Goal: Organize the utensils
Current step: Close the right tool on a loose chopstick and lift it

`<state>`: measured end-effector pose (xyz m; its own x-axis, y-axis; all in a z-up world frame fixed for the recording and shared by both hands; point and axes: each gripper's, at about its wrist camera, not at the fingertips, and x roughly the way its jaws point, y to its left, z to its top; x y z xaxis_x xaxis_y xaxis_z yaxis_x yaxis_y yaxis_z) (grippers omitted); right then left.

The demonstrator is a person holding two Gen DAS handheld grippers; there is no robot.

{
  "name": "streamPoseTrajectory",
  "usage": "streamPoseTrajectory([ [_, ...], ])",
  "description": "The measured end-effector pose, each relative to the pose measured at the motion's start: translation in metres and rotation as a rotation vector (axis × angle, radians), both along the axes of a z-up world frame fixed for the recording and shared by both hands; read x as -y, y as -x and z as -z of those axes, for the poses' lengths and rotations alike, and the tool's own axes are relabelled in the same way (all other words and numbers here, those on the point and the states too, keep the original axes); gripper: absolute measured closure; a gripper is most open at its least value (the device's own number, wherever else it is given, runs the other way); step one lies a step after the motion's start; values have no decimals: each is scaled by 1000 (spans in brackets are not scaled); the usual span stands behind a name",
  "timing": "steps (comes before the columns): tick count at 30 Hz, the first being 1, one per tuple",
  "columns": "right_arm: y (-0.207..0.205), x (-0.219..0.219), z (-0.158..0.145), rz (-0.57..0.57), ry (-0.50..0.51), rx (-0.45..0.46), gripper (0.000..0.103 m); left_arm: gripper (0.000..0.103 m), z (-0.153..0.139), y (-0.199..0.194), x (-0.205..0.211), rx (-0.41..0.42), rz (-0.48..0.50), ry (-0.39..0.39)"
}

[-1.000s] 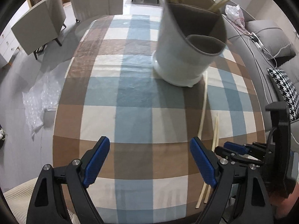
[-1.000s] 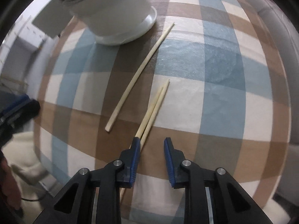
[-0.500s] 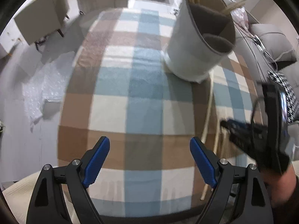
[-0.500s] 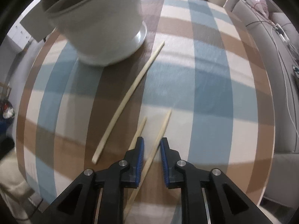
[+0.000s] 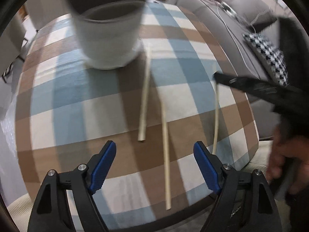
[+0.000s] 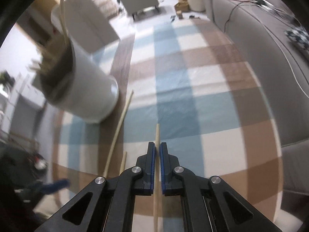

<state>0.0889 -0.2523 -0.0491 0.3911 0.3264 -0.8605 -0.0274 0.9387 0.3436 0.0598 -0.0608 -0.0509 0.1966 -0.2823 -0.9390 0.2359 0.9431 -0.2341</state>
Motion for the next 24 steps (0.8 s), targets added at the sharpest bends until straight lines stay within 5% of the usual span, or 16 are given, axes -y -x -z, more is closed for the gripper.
streamPoseTrajectory([
  [7,2,28,-22,54,-110,59,99,35,17,-25,34,-8,3,-109],
  [18,-7,34,-32,84,-199,99,100,77,42,-33,64,-54,62,-236],
  [20,-5,34,-32,86,-194,102,100,98,42,-35,68,-56,66,-226],
  [24,0,34,-36,83,-166,120,100,101,43,-43,68,-54,52,-187],
])
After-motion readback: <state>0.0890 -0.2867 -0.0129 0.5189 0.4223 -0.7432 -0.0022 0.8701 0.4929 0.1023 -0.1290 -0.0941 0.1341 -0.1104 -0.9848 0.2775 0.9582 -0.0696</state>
